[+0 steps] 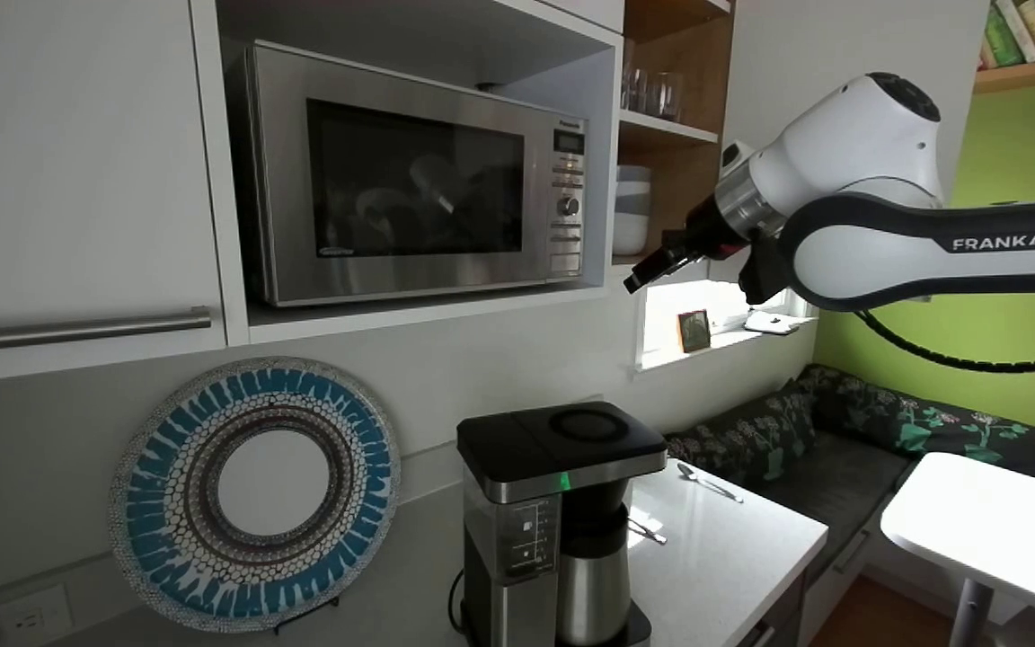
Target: Push the bottom right rectangular button on the microwave
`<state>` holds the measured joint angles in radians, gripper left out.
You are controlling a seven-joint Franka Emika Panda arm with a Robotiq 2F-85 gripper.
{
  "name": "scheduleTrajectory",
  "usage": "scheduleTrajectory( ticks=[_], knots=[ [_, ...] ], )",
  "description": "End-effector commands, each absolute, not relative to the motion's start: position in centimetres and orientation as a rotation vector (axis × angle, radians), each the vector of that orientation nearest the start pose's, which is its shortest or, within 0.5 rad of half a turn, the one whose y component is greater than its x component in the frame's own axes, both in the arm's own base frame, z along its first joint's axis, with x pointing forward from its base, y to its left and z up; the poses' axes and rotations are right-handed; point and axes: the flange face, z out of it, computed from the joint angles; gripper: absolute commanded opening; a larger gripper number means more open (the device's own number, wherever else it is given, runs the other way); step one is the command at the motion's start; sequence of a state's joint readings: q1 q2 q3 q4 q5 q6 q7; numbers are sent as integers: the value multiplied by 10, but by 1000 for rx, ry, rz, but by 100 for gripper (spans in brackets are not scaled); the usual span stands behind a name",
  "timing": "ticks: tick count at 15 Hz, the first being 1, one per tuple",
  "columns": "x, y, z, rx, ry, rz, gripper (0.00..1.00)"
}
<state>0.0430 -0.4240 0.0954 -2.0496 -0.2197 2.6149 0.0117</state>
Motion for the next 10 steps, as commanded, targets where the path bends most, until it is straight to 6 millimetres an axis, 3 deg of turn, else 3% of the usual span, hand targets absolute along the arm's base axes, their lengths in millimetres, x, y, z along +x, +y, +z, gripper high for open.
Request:
scheduleTrajectory(
  ticks=[1, 3, 6, 7, 8, 10],
  knots=[
    [465, 80, 730, -2870, -387, -1574, 100],
    [465, 80, 730, -2871, -387, -1574, 100],
    [477, 90, 736, -2715, -300, -1528, 100],
    [481, 93, 739, -2670, -270, -1512, 75],
    [485, 95, 741, -2633, -245, -1504, 74],
    [493, 93, 745, -2596, -203, -1485, 57]
  ],
)
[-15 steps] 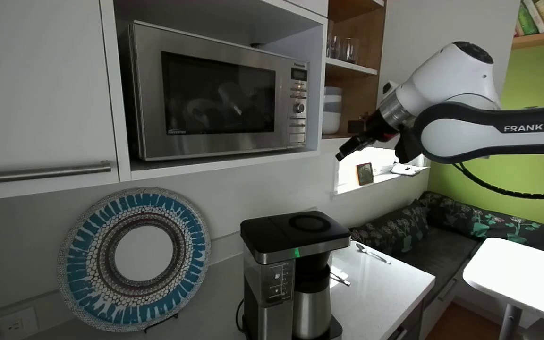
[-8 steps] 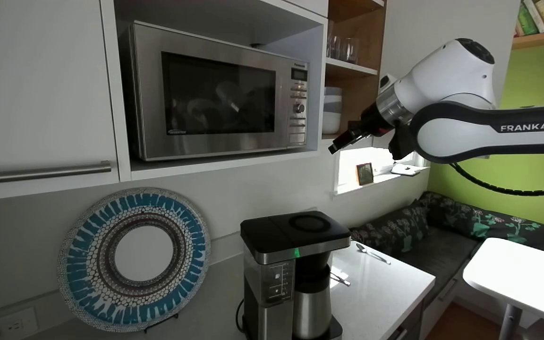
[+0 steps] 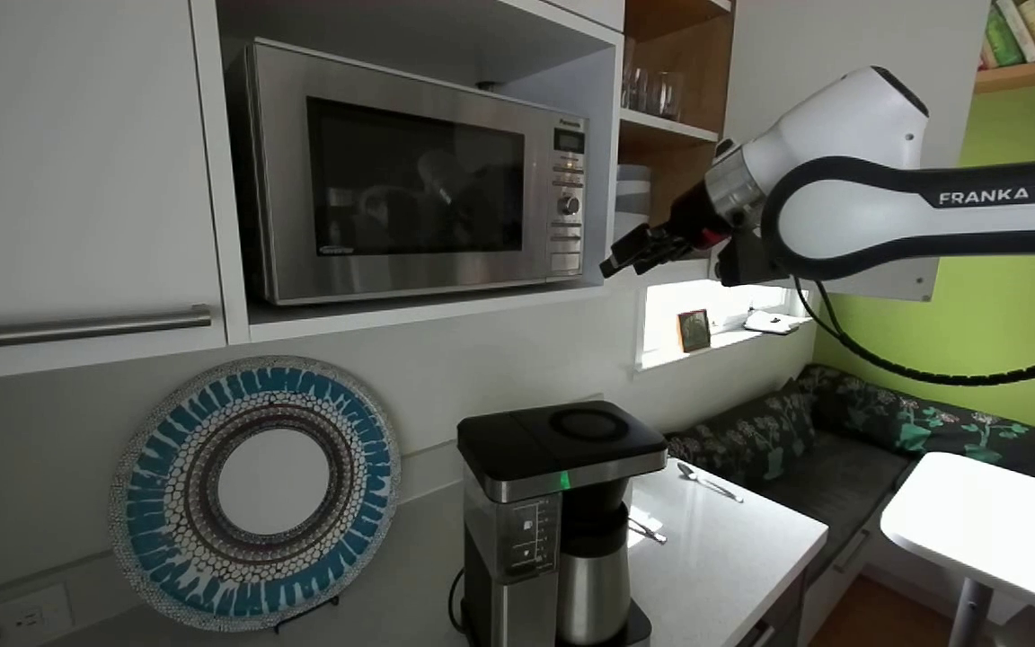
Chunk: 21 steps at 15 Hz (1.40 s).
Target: Push the bottom right rectangular button on the microwave
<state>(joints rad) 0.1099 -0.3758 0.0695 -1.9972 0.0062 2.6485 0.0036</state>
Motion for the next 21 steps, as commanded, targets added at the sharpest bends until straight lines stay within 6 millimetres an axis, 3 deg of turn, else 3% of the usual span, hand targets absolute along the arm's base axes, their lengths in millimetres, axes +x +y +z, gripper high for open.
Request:
scheduleTrajectory(
  ticks=[1, 8, 15, 21],
  knots=[
    [497, 89, 747, -2588, -182, -1474, 50],
    [521, 78, 746, -2623, -150, -1460, 1],
    [548, 74, 745, -2707, -175, -1508, 0],
    [560, 93, 749, -2707, -230, -1475, 0]
  ],
)
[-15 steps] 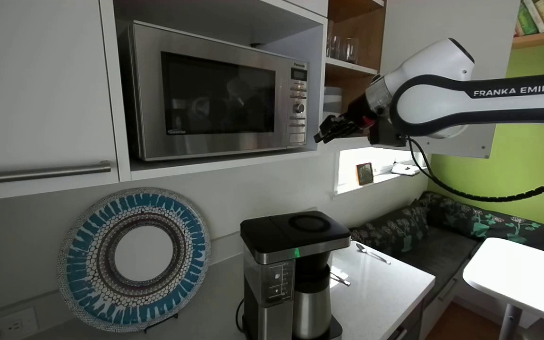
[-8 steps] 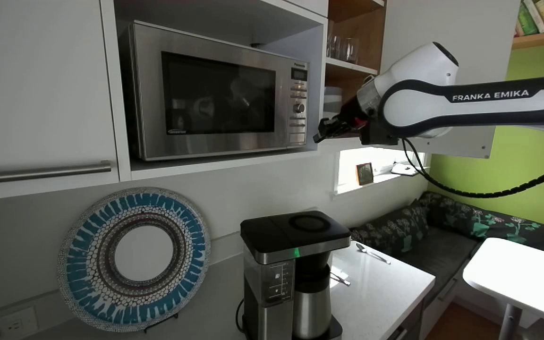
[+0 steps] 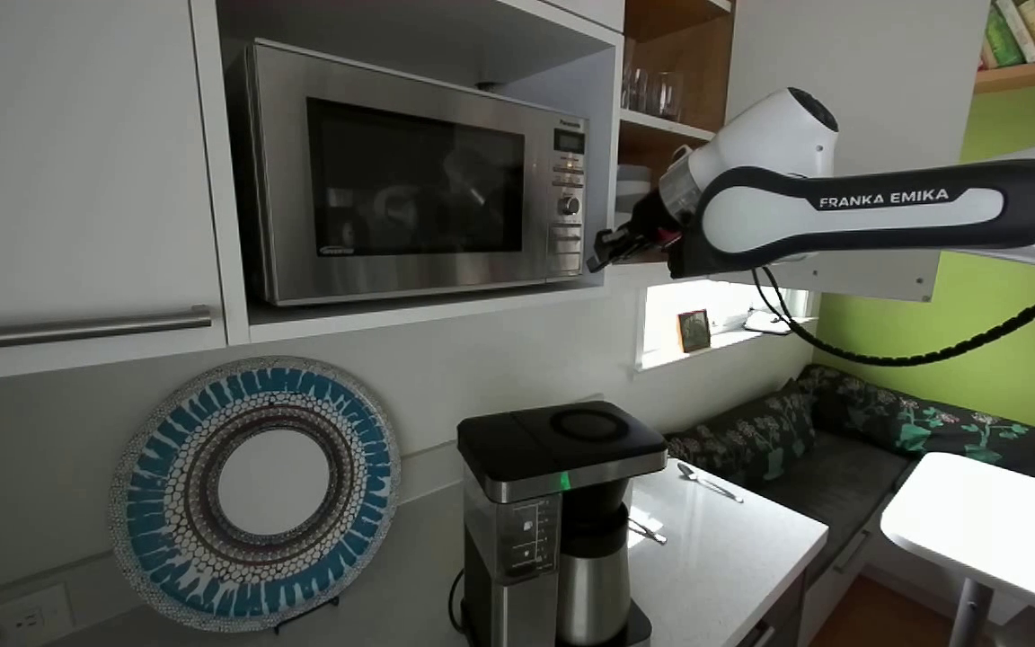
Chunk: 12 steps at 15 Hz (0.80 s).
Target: Push the bottom right rectangular button on the microwave
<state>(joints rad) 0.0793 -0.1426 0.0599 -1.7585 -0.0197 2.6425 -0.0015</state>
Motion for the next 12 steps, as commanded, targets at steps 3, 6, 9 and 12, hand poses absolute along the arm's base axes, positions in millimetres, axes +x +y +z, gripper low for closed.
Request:
scheduleTrajectory(
  ticks=[3, 6, 9, 12],
  knots=[
    [557, 101, 757, -2735, -247, -1412, 0],
    [555, 100, 759, -2774, -245, -1355, 0],
    [559, 100, 757, -2788, -241, -1341, 0],
    [568, 102, 753, -2795, -248, -1359, 0]
  ],
)
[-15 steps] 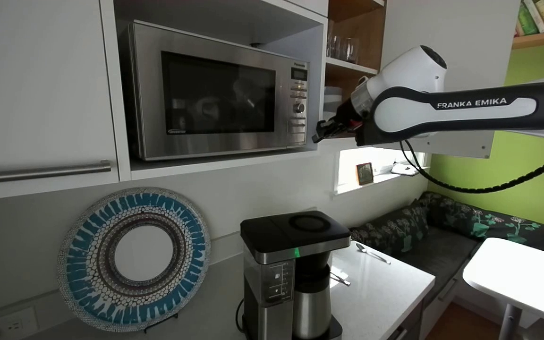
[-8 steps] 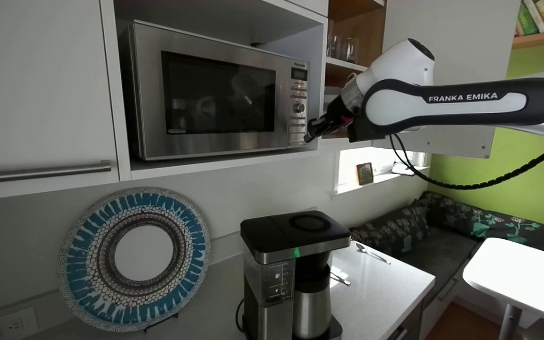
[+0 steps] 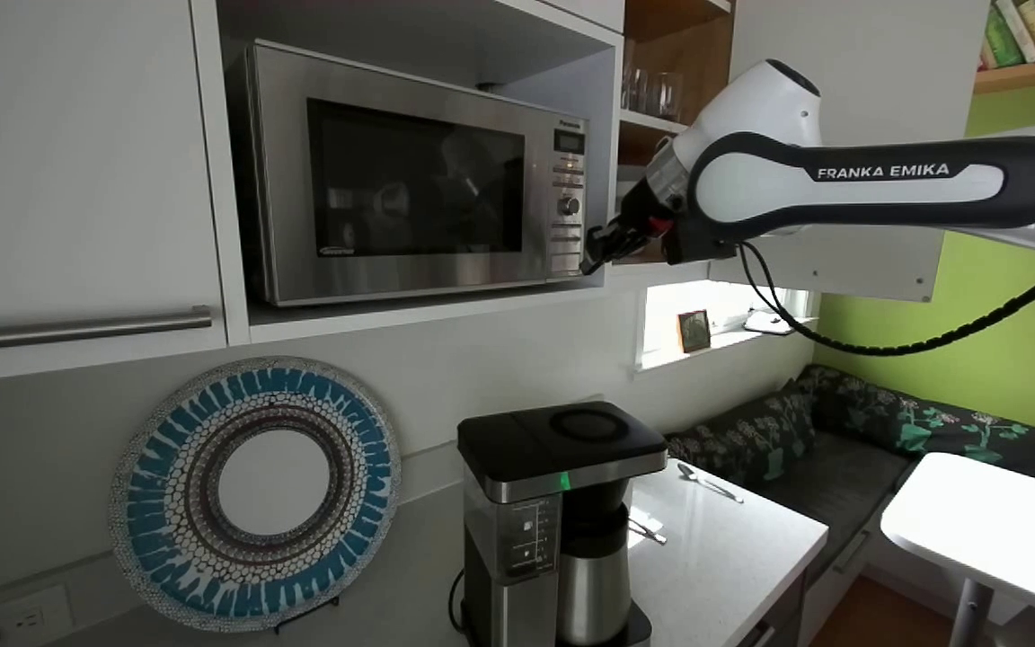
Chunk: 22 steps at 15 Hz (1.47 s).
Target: Push the bottom right rectangular button on the microwave
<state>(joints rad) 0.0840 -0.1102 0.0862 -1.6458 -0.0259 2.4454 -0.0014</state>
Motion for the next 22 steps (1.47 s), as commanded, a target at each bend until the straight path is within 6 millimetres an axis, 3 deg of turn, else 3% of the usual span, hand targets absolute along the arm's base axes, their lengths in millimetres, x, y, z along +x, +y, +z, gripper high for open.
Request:
scheduleTrajectory(
  ticks=[1, 12, 22],
  knots=[
    [570, 102, 752, -2801, -248, -1362, 0],
    [589, 108, 756, -2778, -282, -1476, 0],
    [601, 111, 748, -2728, -387, -1561, 0]
  ],
)
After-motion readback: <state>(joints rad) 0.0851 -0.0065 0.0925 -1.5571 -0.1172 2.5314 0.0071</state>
